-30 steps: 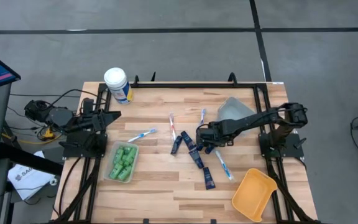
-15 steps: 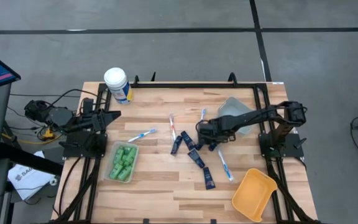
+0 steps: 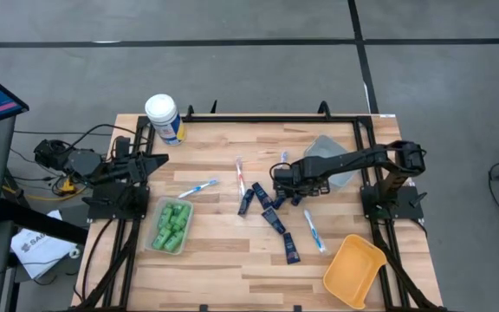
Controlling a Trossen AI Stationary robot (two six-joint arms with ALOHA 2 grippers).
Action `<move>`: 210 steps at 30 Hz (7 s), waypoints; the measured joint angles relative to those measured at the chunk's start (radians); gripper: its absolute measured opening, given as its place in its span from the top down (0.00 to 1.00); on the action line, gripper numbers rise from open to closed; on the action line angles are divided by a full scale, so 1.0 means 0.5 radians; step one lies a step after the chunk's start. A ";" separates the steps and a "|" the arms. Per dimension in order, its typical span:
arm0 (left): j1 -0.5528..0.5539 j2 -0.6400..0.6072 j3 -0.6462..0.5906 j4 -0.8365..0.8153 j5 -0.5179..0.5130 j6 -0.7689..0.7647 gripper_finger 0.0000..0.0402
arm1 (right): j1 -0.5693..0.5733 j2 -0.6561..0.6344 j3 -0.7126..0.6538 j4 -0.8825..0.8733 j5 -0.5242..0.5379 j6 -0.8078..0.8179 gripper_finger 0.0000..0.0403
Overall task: Pick & Place Travel size toiletries
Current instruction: Put the blue shave cream tube into the gray bin
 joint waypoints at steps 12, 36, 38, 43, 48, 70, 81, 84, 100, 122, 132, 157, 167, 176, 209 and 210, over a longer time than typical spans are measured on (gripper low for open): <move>0.000 0.000 -0.001 0.001 0.001 0.104 0.42 | 0.108 0.264 0.006 0.249 -0.081 0.227 0.44; 0.000 0.001 -0.001 0.000 0.066 0.212 0.42 | 0.020 0.183 0.039 0.184 -0.148 0.005 0.63; 0.000 0.000 -0.001 0.000 0.065 0.219 0.42 | 0.021 0.109 0.093 0.188 -0.150 -0.167 0.60; -0.001 0.001 -0.001 -0.001 0.066 0.297 0.42 | 0.011 -0.033 0.192 0.156 -0.171 -0.974 0.48; -0.001 0.001 -0.001 -0.001 0.079 0.353 0.42 | -0.023 -0.067 0.251 -0.120 -0.160 -2.064 0.38; -0.001 0.001 -0.001 -0.001 0.110 0.365 0.42 | -0.089 -0.032 -0.065 0.282 -0.101 -3.519 0.37; -0.001 0.001 -0.001 -0.001 0.105 0.365 0.42 | -0.103 -0.033 -0.195 0.421 -0.119 -3.617 0.37; -0.001 0.001 -0.001 0.000 0.105 0.365 0.42 | -0.111 0.014 -0.238 0.505 -0.130 -3.619 0.37; -0.001 0.000 -0.001 0.001 0.106 0.365 0.42 | -0.126 0.184 -0.116 0.340 -0.155 -3.563 0.66; -0.001 0.004 -0.001 0.003 0.103 0.364 0.42 | -0.554 -0.278 0.337 0.198 -0.071 -2.952 0.70; 0.000 0.004 -0.001 0.002 0.101 0.364 0.42 | -0.959 -0.324 0.311 -0.313 0.195 -2.548 0.69; -0.001 0.004 -0.001 0.002 0.098 0.363 0.42 | -0.961 -0.514 0.008 -0.317 0.348 -2.330 0.36; -0.001 0.004 -0.001 0.001 0.098 0.364 0.42 | -0.659 -0.879 0.010 -0.334 0.238 -1.634 0.36; -0.001 0.005 -0.001 0.000 0.078 0.364 0.42 | -0.105 -0.608 0.011 -0.164 0.228 -0.604 0.37; -0.001 0.064 -0.005 0.001 0.155 0.363 0.42 | 0.135 0.354 0.225 0.343 0.013 -0.147 0.37; -0.001 0.064 -0.005 -0.001 0.156 0.364 0.42 | 0.135 0.370 0.221 0.320 0.002 -0.152 0.37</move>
